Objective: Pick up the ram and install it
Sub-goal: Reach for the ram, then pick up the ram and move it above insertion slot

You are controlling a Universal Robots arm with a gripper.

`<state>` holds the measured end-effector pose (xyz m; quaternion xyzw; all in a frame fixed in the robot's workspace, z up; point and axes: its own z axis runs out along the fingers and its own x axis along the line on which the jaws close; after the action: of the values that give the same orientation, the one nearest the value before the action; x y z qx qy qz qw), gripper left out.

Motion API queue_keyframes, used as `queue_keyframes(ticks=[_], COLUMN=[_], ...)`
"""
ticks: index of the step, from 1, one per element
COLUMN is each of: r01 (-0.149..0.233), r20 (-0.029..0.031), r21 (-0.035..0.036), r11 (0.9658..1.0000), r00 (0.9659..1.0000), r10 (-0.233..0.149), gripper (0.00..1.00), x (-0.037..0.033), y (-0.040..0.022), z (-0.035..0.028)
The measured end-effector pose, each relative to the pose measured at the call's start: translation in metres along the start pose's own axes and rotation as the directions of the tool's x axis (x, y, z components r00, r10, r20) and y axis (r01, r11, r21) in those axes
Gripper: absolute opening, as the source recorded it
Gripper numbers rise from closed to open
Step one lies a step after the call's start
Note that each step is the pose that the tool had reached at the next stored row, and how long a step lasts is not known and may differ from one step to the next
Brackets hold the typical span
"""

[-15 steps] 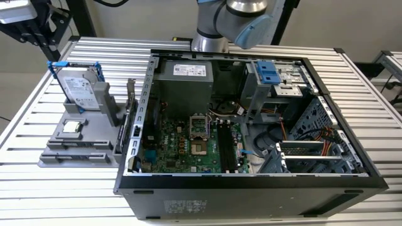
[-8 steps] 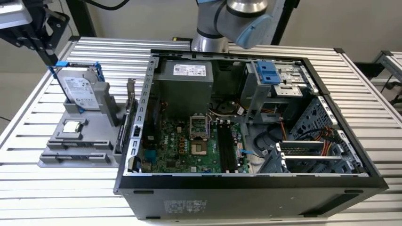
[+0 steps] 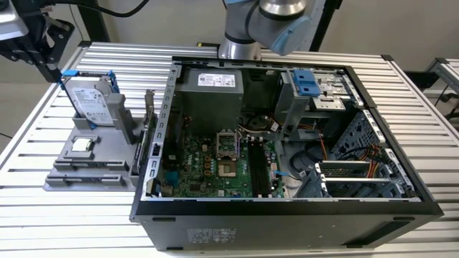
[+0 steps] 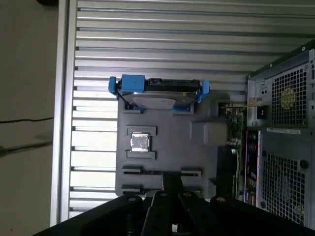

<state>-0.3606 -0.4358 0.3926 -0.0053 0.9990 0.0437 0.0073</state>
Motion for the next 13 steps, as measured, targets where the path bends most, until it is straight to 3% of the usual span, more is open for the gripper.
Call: queue_keyframes(ticks=[13], r01=[0.001], r20=[-0.0002], r21=[0.0000], r11=[1.0000], r00=[1.0000], r10=[-0.001], gripper=[0.00], x=[-0.0006], y=[-0.0249], z=[-0.0022])
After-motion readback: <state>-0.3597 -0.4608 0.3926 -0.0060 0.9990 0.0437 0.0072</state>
